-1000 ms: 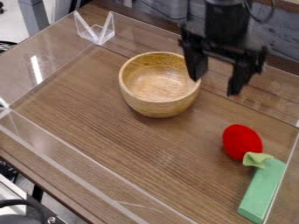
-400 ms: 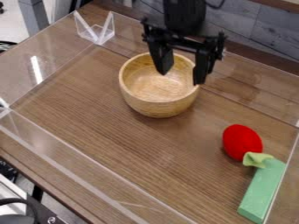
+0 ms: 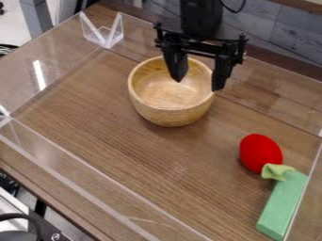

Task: Move the red fruit to the right

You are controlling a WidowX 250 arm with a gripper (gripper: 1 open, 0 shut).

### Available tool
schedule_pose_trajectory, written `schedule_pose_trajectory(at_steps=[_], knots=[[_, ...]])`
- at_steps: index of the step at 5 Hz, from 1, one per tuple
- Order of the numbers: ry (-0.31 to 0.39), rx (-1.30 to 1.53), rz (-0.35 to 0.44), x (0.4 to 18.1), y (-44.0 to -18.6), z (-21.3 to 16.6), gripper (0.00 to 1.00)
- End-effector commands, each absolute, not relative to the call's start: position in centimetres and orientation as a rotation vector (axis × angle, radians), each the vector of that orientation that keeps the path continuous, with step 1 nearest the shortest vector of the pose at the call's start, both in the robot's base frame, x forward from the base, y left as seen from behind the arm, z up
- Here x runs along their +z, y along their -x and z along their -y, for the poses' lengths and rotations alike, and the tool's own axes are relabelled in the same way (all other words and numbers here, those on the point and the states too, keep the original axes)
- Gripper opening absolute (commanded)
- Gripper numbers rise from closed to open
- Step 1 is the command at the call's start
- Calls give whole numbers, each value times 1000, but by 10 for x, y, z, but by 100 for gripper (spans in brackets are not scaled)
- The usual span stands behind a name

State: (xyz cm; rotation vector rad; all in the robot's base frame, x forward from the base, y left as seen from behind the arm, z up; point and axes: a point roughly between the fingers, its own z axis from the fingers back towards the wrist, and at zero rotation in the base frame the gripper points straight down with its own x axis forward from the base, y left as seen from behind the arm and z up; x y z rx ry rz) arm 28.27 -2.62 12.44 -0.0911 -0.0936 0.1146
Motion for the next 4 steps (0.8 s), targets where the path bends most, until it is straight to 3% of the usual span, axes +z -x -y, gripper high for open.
schedule_pose_trajectory(at_steps=[1,4], knots=[[93,150,142,140,-283,25,100],[96,36,133,151,-274,24,100]])
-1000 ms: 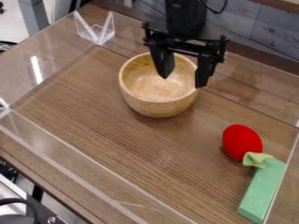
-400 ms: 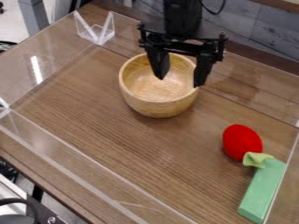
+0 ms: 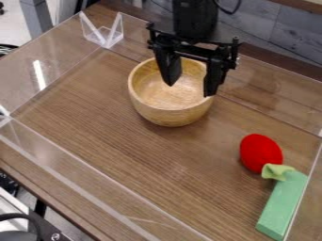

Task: Move the red fruit to the right

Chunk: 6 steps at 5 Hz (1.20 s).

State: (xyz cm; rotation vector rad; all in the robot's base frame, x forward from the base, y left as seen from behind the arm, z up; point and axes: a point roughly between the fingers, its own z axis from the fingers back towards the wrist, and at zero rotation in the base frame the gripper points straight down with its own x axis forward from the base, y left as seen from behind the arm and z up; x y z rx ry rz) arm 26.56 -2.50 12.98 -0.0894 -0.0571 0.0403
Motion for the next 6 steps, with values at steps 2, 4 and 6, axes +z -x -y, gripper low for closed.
schedule_pose_trajectory(at_steps=[2,4,6], knots=[[96,0,135,126,-282,32,100],[80,-16,148,145,-288,16,100],[85,78,134,159,-294,29,100]])
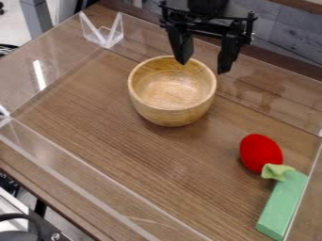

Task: Move the red fruit to the right

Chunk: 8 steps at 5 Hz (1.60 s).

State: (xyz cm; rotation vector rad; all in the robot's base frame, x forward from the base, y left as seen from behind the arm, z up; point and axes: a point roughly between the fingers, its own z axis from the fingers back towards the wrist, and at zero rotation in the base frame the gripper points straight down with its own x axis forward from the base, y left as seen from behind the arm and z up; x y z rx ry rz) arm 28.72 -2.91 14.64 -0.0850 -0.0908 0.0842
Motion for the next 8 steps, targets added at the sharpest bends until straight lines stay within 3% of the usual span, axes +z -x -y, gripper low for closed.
schedule_pose_trajectory(at_steps=[1,4,6,7,8], knots=[[116,83,140,153,-301,18,100],[199,145,191,136,-346,-1,100],[209,295,231,150,-343,9,100],[215,258,232,161,-346,19,100],[207,218,214,161,-353,23,100]])
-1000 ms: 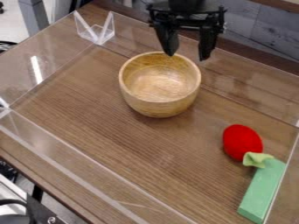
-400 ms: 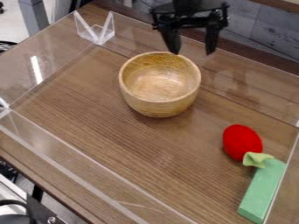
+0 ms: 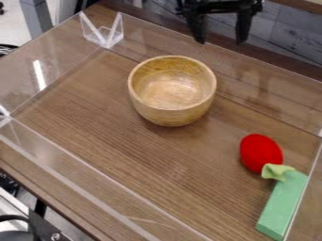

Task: Move the red fruit to the right

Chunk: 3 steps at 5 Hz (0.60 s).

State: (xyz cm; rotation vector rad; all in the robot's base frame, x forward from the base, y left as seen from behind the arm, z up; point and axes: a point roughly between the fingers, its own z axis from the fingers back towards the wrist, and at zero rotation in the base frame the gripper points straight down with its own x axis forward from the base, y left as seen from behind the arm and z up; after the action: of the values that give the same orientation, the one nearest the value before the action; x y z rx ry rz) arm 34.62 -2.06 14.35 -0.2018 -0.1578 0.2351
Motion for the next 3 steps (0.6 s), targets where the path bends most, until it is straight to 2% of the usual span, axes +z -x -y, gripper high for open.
schedule_pose_trajectory(at_steps=[1,2,3], knots=[[193,188,194,138,-355,27,100],[182,136,193,117,-356,24,100],[190,165,205,128,-350,17,100]])
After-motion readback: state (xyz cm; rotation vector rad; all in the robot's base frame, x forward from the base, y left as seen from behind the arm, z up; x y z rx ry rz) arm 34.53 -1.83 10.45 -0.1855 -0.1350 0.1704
